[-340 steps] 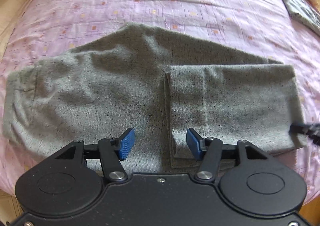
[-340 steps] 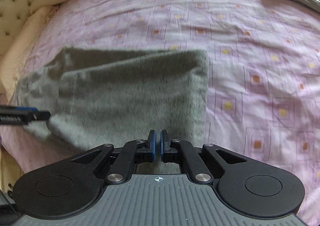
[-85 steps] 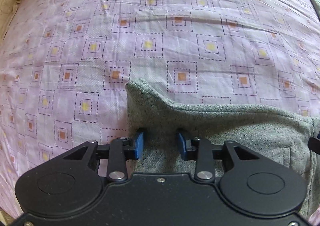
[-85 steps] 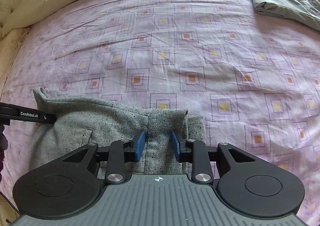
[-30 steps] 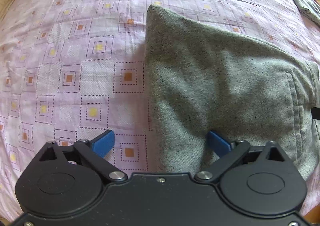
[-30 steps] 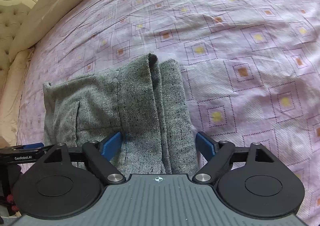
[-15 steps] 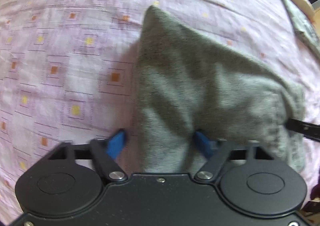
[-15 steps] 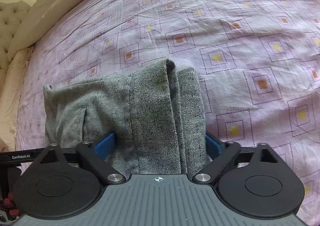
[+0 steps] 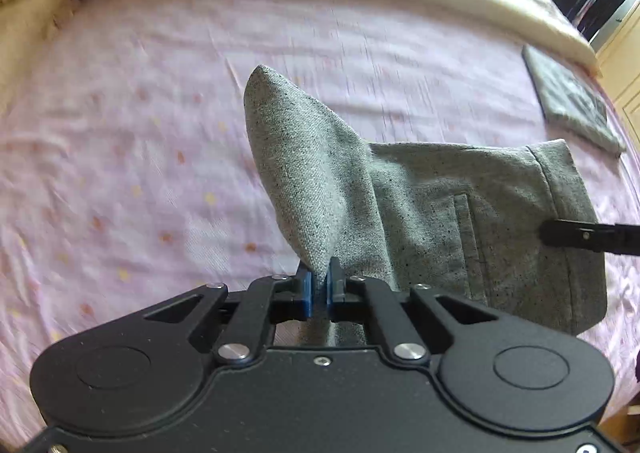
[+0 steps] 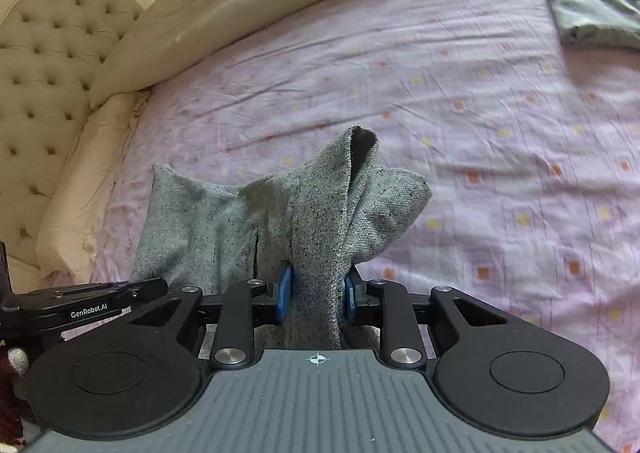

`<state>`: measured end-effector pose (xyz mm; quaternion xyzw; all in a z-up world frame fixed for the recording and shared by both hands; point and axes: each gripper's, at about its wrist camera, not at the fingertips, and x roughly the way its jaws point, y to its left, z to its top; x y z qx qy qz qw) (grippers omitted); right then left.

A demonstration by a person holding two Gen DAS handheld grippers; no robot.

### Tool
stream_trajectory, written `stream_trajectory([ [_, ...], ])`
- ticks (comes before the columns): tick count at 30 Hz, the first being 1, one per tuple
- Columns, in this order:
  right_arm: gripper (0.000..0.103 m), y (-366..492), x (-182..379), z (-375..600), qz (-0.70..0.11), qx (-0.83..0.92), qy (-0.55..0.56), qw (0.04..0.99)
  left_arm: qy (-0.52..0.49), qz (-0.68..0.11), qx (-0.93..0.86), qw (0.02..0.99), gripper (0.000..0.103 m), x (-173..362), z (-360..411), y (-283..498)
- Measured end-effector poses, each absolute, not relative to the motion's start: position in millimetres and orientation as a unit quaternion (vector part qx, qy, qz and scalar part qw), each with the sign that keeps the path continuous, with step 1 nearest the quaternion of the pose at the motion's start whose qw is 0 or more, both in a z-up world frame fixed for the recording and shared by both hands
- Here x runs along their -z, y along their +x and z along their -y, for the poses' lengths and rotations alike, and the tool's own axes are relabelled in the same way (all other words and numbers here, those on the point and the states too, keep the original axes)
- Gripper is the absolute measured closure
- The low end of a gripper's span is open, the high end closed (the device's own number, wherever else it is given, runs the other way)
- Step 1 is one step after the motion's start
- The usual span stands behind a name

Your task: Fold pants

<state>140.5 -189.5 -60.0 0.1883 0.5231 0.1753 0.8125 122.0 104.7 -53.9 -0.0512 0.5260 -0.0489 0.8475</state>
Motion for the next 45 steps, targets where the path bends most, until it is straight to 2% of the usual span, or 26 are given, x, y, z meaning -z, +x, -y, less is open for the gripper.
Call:
stream_trajectory([
  [6, 0.078, 201, 31, 144, -0.487, -0.219, 0.200, 0.822, -0.033, -0.495, 0.011, 0.868, 0.092, 16, -154, 170],
  [7, 0.076, 212, 28, 135, -0.485, -0.225, 0.198, 0.821, -0.029, -0.497, -0.001, 0.867, 0.084, 15, -161, 179],
  [8, 0.069, 224, 27, 124, -0.485, -0.226, 0.192, 0.823, -0.025, -0.502, -0.021, 0.864, 0.080, 15, -169, 188],
  [9, 0.065, 235, 28, 115, -0.486, -0.217, 0.183, 0.827, -0.024, -0.509, -0.042, 0.860, 0.072, 16, -177, 195],
  [10, 0.060, 243, 30, 108, -0.489, -0.201, 0.171, 0.831, -0.029, -0.507, -0.061, 0.859, 0.070, 16, -186, 198],
  [12, 0.060, 255, 37, 95, -0.495, -0.158, 0.133, 0.844, -0.052, -0.502, -0.079, 0.860, 0.070, 14, -202, 198],
  [15, 0.060, 252, 45, 93, -0.497, -0.142, 0.139, 0.845, -0.066, -0.499, -0.090, 0.859, 0.069, 9, -215, 183],
  [25, 0.060, 210, 55, 87, -0.498, -0.095, 0.096, 0.857, 0.012, -0.509, -0.069, 0.858, 0.065, 6, -199, 134],
  [41, 0.060, 118, -13, 45, -0.483, -0.092, -0.005, 0.871, -0.023, -0.509, -0.088, 0.856, 0.060, -12, -156, 86],
  [45, 0.058, 110, -27, 46, -0.480, -0.105, -0.003, 0.871, -0.028, -0.507, -0.094, 0.857, 0.052, -19, -139, 77],
])
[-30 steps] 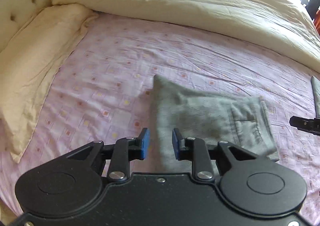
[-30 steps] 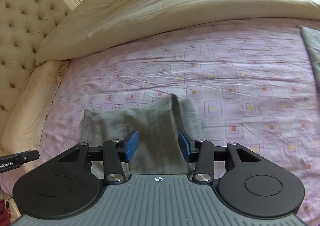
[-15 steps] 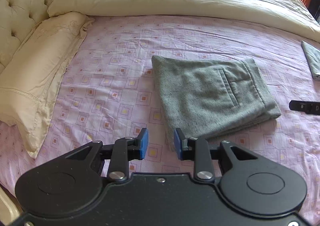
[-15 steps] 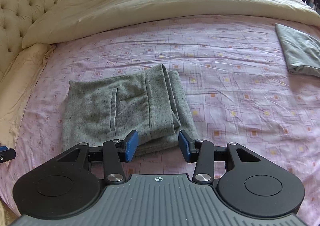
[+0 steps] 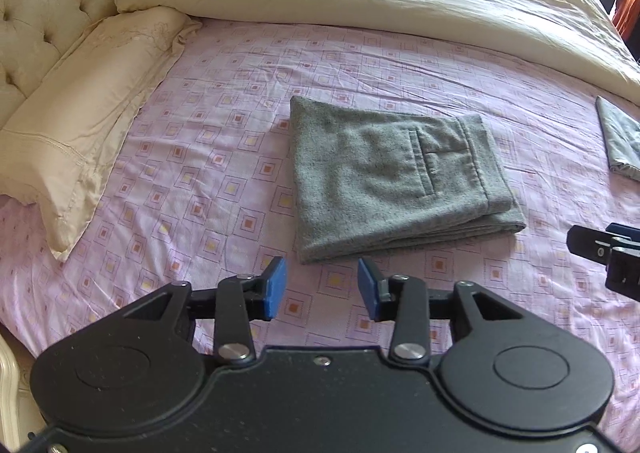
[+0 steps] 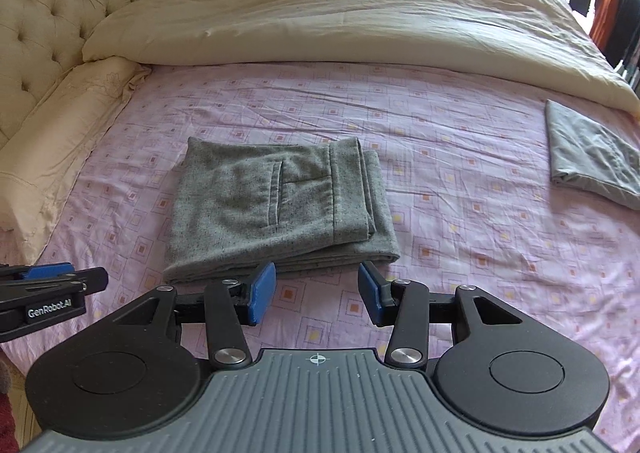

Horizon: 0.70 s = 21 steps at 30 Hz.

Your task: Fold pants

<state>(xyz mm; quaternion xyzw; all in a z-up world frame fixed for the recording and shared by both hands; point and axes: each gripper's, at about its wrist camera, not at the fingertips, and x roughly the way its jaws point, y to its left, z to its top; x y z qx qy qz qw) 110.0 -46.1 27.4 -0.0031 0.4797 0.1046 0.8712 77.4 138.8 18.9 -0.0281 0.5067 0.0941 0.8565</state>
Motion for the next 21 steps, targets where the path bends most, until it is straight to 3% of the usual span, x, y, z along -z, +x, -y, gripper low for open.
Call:
stream_trajectory([
  [21, 0.057, 97, -40, 81, -0.462, -0.140, -0.004, 0.876, -0.015, -0.502, -0.108, 0.858, 0.051, -33, -83, 66],
])
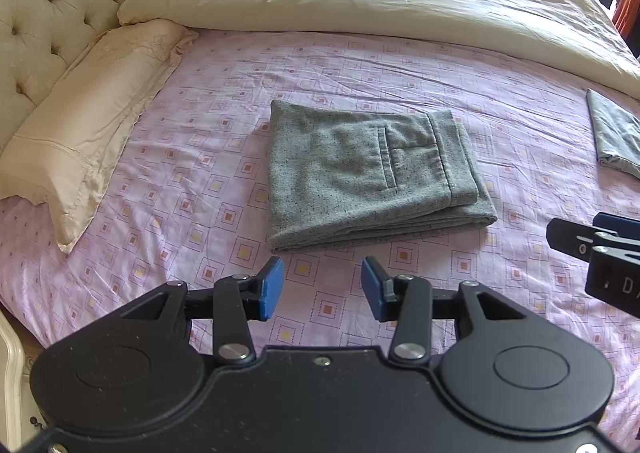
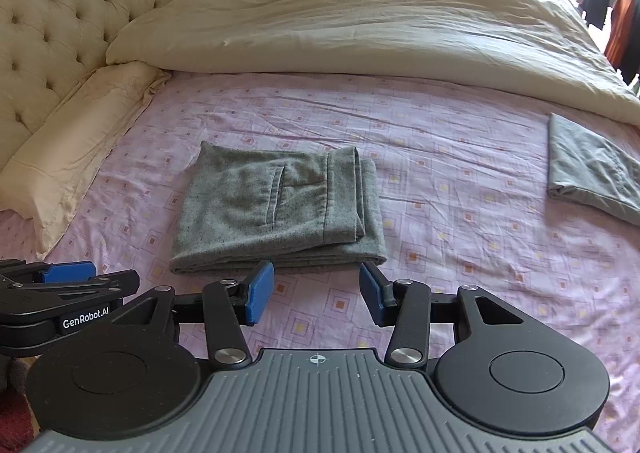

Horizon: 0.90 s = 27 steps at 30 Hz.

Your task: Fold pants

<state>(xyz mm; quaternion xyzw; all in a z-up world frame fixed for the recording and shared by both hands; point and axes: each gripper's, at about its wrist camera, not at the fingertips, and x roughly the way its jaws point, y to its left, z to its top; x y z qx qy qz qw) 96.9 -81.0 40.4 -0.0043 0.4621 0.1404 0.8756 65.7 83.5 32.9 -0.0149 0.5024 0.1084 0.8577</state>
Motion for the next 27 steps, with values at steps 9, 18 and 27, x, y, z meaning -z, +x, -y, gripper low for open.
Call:
stream_trajectory([
  [9, 0.057, 94.0, -42.4, 83.0, -0.459, -0.147, 0.003, 0.876, -0.017, -0.503, -0.113, 0.857, 0.051, -34.4, -81.8, 61.9],
  [18, 0.056, 91.3, -44.4, 81.7, -0.457, -0.150, 0.008, 0.877, -0.015, -0.504, -0.117, 0.856, 0.051, -34.5, -82.6, 58.2],
  [27, 0.056, 90.5, -45.3, 79.3, -0.456, -0.152, 0.010, 0.877, -0.012, -0.504, -0.114, 0.856, 0.050, -34.9, -81.2, 56.2],
])
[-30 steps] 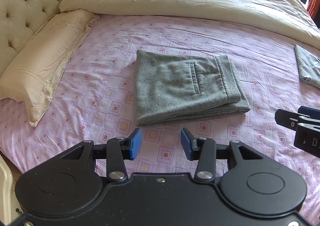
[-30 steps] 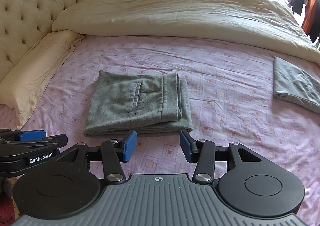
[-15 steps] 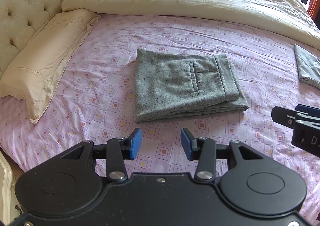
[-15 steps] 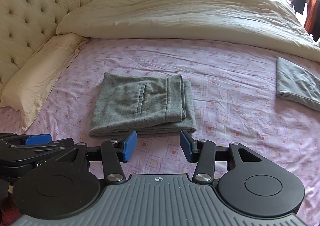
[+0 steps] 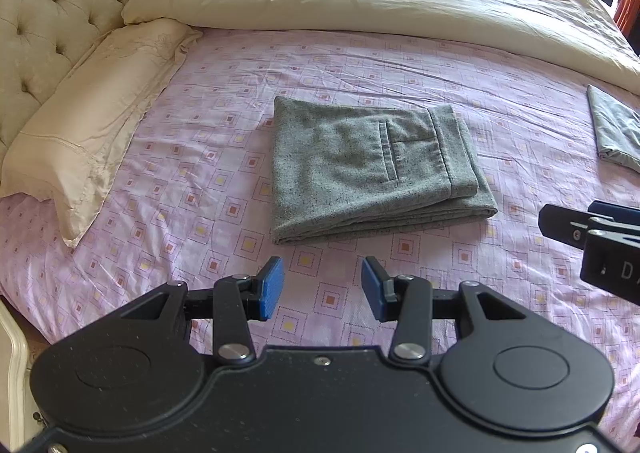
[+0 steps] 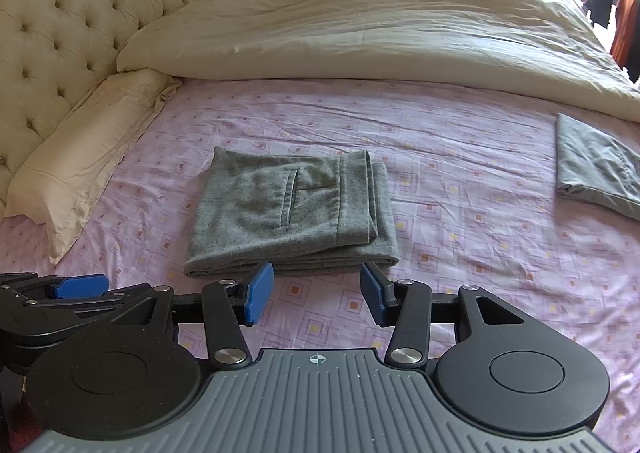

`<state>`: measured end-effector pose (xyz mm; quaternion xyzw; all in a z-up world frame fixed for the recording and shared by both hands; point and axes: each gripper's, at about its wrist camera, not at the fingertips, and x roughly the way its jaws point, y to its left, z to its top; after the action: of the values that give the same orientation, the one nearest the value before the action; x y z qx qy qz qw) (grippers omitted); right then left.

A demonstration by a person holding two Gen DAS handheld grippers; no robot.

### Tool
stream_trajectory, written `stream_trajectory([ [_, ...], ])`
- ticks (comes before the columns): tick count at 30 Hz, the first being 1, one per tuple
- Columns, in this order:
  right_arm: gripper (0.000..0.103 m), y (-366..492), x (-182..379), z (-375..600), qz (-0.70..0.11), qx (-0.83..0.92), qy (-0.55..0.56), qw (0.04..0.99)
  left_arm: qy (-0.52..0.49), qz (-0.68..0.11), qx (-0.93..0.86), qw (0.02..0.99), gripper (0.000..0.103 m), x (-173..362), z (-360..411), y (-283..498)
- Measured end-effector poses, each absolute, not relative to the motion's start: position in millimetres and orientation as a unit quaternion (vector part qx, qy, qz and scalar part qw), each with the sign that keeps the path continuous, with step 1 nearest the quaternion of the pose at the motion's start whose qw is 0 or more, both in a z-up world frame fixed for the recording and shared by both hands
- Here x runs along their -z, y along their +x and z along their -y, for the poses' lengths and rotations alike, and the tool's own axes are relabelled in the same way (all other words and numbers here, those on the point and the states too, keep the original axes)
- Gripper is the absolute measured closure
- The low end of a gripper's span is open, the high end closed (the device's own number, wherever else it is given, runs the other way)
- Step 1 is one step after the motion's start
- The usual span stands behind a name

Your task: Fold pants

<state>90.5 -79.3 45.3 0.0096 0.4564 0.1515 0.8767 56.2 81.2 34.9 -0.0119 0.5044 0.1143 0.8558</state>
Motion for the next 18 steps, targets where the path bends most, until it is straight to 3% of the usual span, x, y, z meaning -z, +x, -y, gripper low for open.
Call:
stream_trajectory([
  [18, 0.056, 90.8, -42.4, 80.1, -0.459, -0.149, 0.019, 0.876, 0.000, -0.507, -0.109, 0.855, 0.050, -34.6, -76.3, 54.7],
])
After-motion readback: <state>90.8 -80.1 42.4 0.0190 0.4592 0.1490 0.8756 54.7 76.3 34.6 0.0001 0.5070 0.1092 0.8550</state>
